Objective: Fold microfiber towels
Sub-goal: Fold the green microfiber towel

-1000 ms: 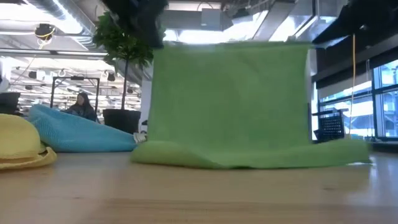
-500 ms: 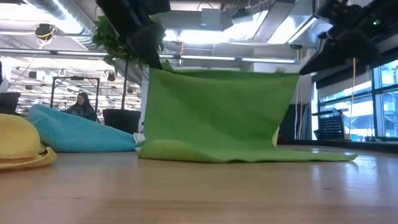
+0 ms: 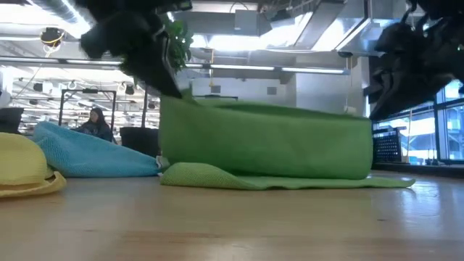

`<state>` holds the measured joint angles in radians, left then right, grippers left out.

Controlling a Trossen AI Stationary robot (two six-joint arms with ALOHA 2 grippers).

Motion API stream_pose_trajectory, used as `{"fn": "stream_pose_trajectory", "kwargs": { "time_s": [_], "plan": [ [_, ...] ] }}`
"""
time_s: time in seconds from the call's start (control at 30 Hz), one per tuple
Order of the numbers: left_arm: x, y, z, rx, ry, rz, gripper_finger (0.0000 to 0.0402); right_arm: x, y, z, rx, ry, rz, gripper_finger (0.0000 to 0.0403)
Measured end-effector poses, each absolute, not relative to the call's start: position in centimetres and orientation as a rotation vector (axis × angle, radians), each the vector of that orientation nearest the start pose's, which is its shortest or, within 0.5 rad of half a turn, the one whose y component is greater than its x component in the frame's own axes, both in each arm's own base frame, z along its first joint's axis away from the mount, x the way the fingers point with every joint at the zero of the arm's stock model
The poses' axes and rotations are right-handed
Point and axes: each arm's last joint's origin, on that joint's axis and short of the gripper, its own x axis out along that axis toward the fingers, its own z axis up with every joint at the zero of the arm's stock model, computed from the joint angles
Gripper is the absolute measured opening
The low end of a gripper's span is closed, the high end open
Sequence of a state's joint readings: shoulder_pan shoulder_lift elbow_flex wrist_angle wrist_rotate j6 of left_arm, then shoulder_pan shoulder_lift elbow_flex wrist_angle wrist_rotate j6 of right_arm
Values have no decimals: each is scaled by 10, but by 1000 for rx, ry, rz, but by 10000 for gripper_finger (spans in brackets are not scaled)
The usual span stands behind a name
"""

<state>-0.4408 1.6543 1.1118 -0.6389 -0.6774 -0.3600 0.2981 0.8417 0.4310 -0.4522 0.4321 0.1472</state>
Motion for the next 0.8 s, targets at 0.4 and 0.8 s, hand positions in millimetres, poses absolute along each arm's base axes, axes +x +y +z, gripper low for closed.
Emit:
{"fn": "stream_pose_trajectory", "kwargs": {
  "time_s": [0.4,0.8],
  "plan": [
    [317,-102,169,347,1030,435,0,158,28,202,-306,687,-339,0],
    [321,-47,206,351,980,539,0,169,-10,248,-364,703,-416,0]
  ]
}}
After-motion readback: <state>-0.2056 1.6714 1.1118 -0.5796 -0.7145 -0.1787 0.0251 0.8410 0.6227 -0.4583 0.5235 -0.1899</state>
